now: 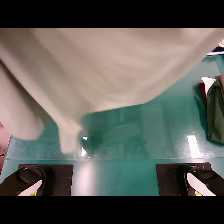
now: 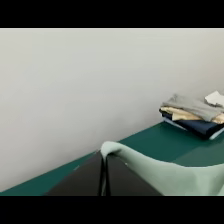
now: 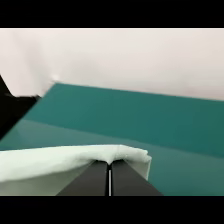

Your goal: Fold the shirts.

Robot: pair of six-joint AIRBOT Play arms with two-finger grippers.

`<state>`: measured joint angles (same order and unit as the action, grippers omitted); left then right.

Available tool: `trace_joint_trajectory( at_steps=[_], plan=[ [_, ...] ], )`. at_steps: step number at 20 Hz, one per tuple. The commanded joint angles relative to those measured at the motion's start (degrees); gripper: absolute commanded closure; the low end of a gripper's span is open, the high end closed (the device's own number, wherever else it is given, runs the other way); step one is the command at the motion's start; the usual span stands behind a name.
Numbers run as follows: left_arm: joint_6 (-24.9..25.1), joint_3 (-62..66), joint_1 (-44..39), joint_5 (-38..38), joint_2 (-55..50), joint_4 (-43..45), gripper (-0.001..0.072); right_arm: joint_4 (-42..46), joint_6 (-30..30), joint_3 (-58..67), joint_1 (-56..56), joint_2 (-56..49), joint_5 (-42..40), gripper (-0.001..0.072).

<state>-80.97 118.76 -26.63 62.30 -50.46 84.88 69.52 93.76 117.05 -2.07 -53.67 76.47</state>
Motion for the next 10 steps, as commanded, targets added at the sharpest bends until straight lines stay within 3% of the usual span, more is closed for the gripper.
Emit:
trace_joint_trajectory(
  at_steps=[1,5,10],
  plan=[
    [-0.1,-6.2,0.0,6.5,-1.9,1.6,0.0680,4.1,3.9,2.1,0.0,-4.2,10.3,0.0701],
    [0.2,-11.6,0.0,20.2,-13.1,10.6,0.0680,4.1,4.3,-8.9,0.0,-10.6,14.1,0.0701],
    [0.4,-15.0,0.5,12.9,-30.9,12.0,0.0679,4.2,0.9,-20.2,0.0,-19.4,0.4,0.0699]
  ],
)
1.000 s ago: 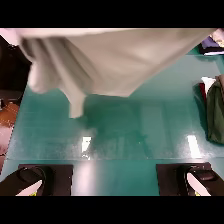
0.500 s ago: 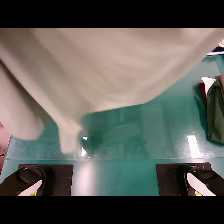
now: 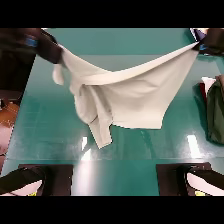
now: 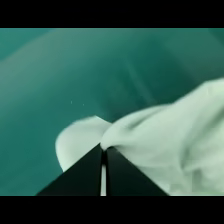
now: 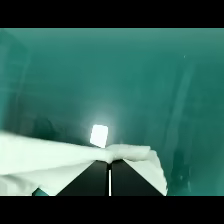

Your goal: Fold the shirts.

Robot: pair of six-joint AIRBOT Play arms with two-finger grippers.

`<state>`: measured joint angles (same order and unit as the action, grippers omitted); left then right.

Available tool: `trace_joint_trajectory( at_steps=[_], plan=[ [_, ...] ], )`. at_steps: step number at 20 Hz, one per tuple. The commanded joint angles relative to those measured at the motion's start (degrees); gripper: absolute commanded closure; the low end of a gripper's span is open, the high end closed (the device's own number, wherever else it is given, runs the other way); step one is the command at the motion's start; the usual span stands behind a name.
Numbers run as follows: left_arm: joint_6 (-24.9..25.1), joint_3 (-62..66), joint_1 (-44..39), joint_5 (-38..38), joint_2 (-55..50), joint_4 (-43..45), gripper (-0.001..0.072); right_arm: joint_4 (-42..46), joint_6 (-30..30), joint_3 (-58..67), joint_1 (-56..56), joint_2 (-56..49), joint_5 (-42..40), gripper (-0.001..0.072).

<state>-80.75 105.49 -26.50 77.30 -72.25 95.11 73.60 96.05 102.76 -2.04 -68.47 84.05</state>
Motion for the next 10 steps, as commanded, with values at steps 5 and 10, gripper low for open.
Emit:
trace_joint_trajectory(
  at_steps=[5,10],
  plan=[
    [-7.1,-1.7,7.7,-6.4,-20.0,-1.1,0.0677,0.1,-2.0,-10.6,0.0,-11.2,-22.8,0.0695],
    [-8.4,-0.5,17.1,4.5,-20.1,-10.4,0.0130,-0.1,-2.0,-10.6,1.4,-12.0,-25.7,0.0244]
  ],
)
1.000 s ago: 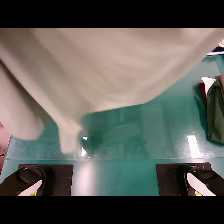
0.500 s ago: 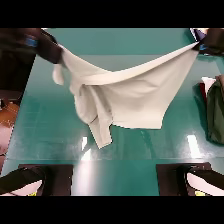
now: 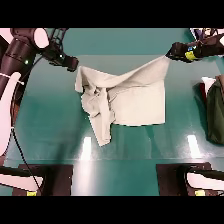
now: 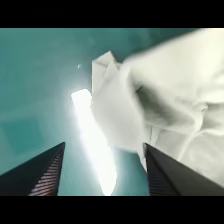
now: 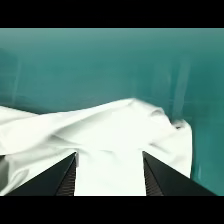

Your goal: Fold the shirts.

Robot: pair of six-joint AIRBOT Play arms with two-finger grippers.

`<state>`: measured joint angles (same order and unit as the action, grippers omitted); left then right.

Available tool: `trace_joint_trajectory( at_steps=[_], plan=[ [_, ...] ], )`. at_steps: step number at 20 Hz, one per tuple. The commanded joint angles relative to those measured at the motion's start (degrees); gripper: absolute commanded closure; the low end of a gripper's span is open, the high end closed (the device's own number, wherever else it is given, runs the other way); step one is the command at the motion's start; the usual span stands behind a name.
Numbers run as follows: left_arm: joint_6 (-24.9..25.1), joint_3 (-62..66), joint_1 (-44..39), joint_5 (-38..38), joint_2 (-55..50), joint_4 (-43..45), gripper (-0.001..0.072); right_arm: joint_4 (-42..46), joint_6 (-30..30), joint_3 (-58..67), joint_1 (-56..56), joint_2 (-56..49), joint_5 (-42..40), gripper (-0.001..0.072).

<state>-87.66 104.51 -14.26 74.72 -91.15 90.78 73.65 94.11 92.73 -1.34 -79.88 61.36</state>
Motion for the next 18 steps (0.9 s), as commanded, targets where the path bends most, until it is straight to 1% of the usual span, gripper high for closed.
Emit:
trace_joint_trajectory(
  at_steps=[1,2,3,4,5,7,9,11,14,18],
  plan=[
    [-1.2,-0.1,6.0,10.1,-1.2,-8.6,0.0130,-0.2,-0.1,-0.5,1.5,0.2,-1.8,0.0245],
    [-0.4,-1.5,6.5,11.9,-0.8,-10.3,0.0131,-0.2,-0.1,-0.5,2.0,1.0,-0.5,0.0252],
    [-0.1,-4.6,6.5,12.0,0.5,-11.1,0.0131,-0.2,-0.2,-0.5,2.2,1.9,1.1,0.0254],
    [0.2,-9.1,5.9,10.2,2.5,-12.2,0.0131,-0.1,-0.4,-0.6,2.2,2.8,2.3,0.0253],
    [0.2,-14.0,5.0,7.6,4.9,-13.7,0.0131,-0.1,-1.3,-0.6,2.3,3.7,3.5,0.0255],
    [0.0,-26.2,2.1,-0.1,10.9,-15.9,0.0131,-0.1,-1.7,-0.6,2.2,5.0,4.3,0.0262],
    [0.2,-37.6,-1.8,-7.6,16.2,-17.6,0.0131,-0.1,-1.7,-0.6,1.7,6.0,4.2,0.0262],
    [1.3,-45.8,-6.3,-14.1,19.3,-17.8,0.0130,-0.2,-1.6,-0.6,1.7,6.5,4.4,0.0262],
    [1.0,-52.3,-11.3,-20.8,19.5,-17.9,0.0129,-0.2,-1.6,-0.6,1.7,6.5,6.5,0.0262],
    [-0.9,-55.9,-12.1,-29.2,19.5,-17.9,0.0130,-0.2,-1.7,-0.6,1.7,6.5,9.5,0.0261]
  ],
)
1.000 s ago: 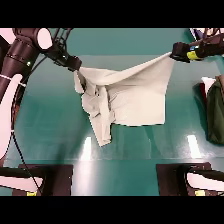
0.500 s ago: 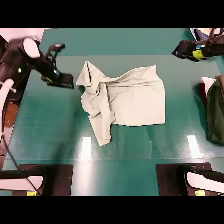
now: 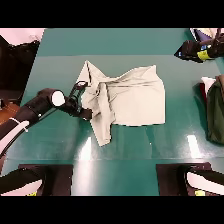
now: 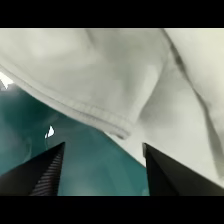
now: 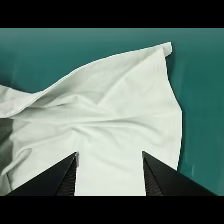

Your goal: Fold the shirts.

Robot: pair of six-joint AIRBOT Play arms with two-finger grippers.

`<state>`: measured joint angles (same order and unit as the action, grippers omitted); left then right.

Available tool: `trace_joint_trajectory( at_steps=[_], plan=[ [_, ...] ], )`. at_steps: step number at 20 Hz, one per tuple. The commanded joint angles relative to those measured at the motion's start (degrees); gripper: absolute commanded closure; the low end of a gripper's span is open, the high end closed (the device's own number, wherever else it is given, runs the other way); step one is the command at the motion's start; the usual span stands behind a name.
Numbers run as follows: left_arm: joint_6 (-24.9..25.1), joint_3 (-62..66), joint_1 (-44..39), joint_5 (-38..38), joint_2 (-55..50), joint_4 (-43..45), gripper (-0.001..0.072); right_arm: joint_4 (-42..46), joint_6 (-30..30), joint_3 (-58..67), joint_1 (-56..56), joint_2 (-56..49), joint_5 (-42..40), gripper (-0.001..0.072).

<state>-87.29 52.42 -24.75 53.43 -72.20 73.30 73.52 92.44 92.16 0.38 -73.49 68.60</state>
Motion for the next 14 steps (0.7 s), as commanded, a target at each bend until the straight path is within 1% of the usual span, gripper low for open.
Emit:
trace_joint_trajectory(
  at_steps=[1,3,4,5,6,7,8,9,10,12,14],
  plan=[
    [-1.3,-3.8,-1.6,-9.2,0.4,-0.5,0.0130,0.0,0.0,0.0,0.0,0.1,2.6,0.0262],
    [-1.2,-3.8,-1.6,-11.0,-0.1,-1.6,0.0131,0.0,0.0,0.0,0.0,0.1,2.9,0.0262],
    [-1.2,-3.8,-1.6,-11.5,-0.6,-2.0,0.0170,0.0,0.0,0.0,0.0,0.1,3.2,0.0262],
    [-1.2,-3.8,-1.6,-11.9,-1.3,-2.6,0.0256,0.0,0.0,0.0,0.0,0.1,3.6,0.0262],
    [-1.2,-3.8,-1.6,-12.0,-1.8,-3.3,0.0311,0.0,0.0,0.0,0.0,0.1,3.9,0.0261],
    [-1.2,-3.8,-1.6,-11.9,-2.1,-3.9,0.0350,0.0,0.0,0.0,0.0,0.1,4.3,0.0262],
    [-1.2,-3.8,-1.6,-11.9,-2.1,-4.2,0.0351,0.0,0.0,0.0,0.0,0.1,5.4,0.0262],
    [-1.2,-3.8,-1.6,-11.5,-2.1,-4.2,0.0459,0.0,-0.1,0.0,0.0,0.1,6.8,0.0262],
    [-0.6,-3.5,-1.6,-10.2,-2.1,-3.6,0.0672,0.0,-0.6,0.0,0.0,0.1,8.9,0.0262],
    [-0.6,-1.5,-1.4,-5.2,-1.9,-0.3,0.0679,0.1,-2.1,-1.1,0.1,0.5,12.5,0.0262],
    [-0.8,1.6,-1.2,0.9,-0.2,6.3,0.0679,0.0,-2.2,-7.0,0.5,2.9,12.9,0.0262]
  ],
)
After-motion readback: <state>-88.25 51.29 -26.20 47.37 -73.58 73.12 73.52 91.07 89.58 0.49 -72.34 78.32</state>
